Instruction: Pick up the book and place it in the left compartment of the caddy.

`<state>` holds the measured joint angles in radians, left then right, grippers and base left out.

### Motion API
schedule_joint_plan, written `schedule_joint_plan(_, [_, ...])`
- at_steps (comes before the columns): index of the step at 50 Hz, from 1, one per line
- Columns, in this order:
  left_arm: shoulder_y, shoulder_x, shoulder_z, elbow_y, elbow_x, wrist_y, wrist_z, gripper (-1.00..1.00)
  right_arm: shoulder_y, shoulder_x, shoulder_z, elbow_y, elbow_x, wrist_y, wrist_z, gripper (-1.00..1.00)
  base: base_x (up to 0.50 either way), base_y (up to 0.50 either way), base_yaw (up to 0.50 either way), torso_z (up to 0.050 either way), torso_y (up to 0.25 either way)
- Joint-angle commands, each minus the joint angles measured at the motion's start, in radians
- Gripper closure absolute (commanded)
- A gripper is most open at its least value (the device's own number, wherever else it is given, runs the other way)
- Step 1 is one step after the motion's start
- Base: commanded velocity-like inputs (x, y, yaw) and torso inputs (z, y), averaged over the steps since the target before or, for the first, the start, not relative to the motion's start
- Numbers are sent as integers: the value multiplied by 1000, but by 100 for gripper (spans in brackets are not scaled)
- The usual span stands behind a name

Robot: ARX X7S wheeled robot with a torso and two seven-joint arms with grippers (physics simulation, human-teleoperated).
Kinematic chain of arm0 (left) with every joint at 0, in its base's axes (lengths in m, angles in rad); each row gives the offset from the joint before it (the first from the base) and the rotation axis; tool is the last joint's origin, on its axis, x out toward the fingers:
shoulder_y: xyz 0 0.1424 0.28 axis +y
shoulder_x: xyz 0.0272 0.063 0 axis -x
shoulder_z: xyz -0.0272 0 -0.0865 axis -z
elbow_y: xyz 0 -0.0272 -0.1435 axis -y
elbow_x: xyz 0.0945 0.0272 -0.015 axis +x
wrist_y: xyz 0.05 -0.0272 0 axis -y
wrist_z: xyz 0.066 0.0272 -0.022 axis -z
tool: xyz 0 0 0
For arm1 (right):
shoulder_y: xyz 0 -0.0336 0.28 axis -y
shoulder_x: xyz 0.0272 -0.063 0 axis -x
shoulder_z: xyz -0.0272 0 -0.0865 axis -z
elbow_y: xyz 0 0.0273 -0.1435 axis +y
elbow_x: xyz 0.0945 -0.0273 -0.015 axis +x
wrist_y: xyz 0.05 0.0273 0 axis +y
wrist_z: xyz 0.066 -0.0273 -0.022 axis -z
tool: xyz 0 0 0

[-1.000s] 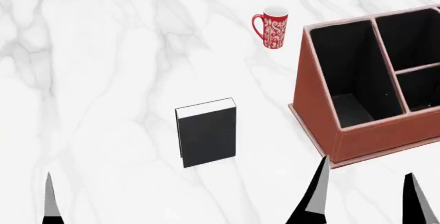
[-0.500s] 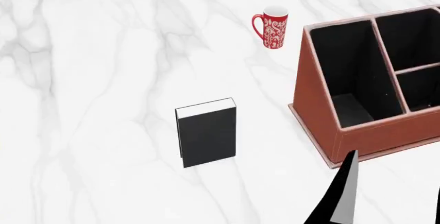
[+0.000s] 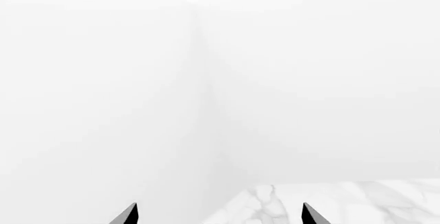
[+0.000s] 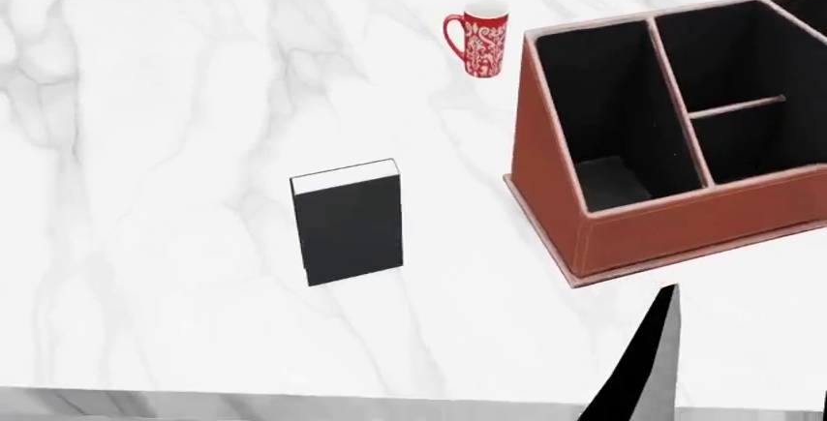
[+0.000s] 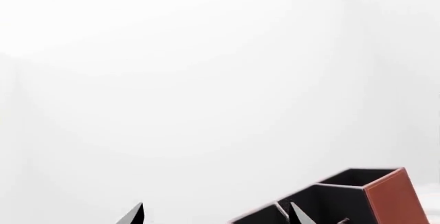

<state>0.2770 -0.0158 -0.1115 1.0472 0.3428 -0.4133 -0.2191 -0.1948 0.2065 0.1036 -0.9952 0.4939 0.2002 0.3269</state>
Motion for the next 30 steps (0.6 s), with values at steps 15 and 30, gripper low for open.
schedule_joint_plan(15, [-3, 15, -20, 0, -13, 6, 45, -100, -4, 13, -2, 7, -11, -25, 13, -100, -128, -168, 0, 0, 0])
schedule_joint_plan(30, [-1, 15, -19, 0, -17, 10, 46, -100, -14, 27, -20, 12, -24, -53, 13, -100, 331, 0, 0, 0, 0])
